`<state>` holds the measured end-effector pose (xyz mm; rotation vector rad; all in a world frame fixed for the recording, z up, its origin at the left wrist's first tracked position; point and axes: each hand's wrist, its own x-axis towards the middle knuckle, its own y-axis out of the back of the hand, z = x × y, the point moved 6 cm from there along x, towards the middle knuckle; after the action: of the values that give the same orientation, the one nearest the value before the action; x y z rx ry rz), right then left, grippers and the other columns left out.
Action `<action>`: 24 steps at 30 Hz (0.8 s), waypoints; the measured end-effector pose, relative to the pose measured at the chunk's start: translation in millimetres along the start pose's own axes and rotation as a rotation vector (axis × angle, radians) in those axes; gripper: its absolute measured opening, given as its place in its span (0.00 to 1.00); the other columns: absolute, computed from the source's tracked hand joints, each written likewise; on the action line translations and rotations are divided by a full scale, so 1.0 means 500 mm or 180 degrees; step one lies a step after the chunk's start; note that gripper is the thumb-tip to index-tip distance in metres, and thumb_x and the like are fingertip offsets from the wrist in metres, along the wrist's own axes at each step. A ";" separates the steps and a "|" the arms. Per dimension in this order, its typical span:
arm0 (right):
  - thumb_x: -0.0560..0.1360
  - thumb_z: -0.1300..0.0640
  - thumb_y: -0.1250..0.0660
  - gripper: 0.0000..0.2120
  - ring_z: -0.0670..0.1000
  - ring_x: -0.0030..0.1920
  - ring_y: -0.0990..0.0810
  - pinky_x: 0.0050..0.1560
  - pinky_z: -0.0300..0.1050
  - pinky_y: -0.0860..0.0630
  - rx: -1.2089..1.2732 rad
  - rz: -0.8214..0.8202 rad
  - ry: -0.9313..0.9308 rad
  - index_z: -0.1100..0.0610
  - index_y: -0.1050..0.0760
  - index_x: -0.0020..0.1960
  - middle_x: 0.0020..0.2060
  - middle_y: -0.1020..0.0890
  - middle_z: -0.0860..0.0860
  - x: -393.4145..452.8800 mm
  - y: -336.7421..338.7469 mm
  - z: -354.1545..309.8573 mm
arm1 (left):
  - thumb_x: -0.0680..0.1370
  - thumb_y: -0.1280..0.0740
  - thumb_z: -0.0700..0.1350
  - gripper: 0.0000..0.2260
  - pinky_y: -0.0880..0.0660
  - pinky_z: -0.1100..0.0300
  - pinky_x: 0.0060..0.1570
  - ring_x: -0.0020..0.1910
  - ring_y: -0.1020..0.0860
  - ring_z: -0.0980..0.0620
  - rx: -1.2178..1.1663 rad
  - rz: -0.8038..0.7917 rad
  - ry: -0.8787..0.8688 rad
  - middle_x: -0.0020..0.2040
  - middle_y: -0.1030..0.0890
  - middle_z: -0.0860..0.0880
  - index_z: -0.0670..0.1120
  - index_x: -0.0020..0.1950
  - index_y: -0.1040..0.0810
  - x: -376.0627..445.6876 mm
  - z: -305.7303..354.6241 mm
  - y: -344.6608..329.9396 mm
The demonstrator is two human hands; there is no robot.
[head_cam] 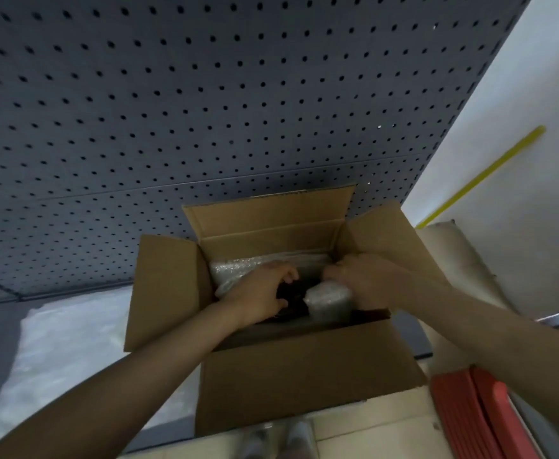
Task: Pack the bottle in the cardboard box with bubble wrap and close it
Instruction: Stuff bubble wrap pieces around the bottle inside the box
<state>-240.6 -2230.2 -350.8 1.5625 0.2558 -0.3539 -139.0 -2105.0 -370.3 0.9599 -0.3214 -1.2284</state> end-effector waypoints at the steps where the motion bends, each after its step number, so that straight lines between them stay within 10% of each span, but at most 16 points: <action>1: 0.73 0.52 0.33 0.18 0.52 0.55 0.22 0.56 0.49 0.25 -0.0060 -0.0044 0.0036 0.49 0.30 0.62 0.55 0.21 0.50 0.008 -0.012 -0.003 | 0.72 0.27 0.40 0.20 0.28 0.59 0.62 0.58 0.26 0.56 0.0126 -0.0003 0.0022 0.60 0.24 0.54 0.53 0.61 0.26 -0.005 -0.006 0.006; 16: 0.78 0.58 0.41 0.12 0.53 0.59 0.24 0.57 0.48 0.26 -0.0479 -0.0491 -0.0148 0.54 0.30 0.61 0.59 0.23 0.53 0.066 -0.098 -0.004 | 0.77 0.37 0.51 0.18 0.34 0.52 0.62 0.65 0.30 0.45 0.1902 0.0744 0.0912 0.66 0.28 0.46 0.47 0.66 0.28 -0.124 -0.108 0.192; 24: 0.73 0.55 0.34 0.10 0.50 0.43 0.23 0.46 0.45 0.22 0.0283 -0.1078 -0.0284 0.56 0.25 0.54 0.49 0.21 0.53 0.058 -0.071 -0.002 | 0.77 0.38 0.57 0.24 0.34 0.50 0.64 0.66 0.31 0.44 0.2108 0.0887 0.1180 0.66 0.30 0.45 0.46 0.69 0.32 -0.126 -0.128 0.183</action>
<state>-227.1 -2230.0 -394.5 1.5860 0.4419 -0.7058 -58.8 -2018.2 -320.8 1.6226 -0.5610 -0.6662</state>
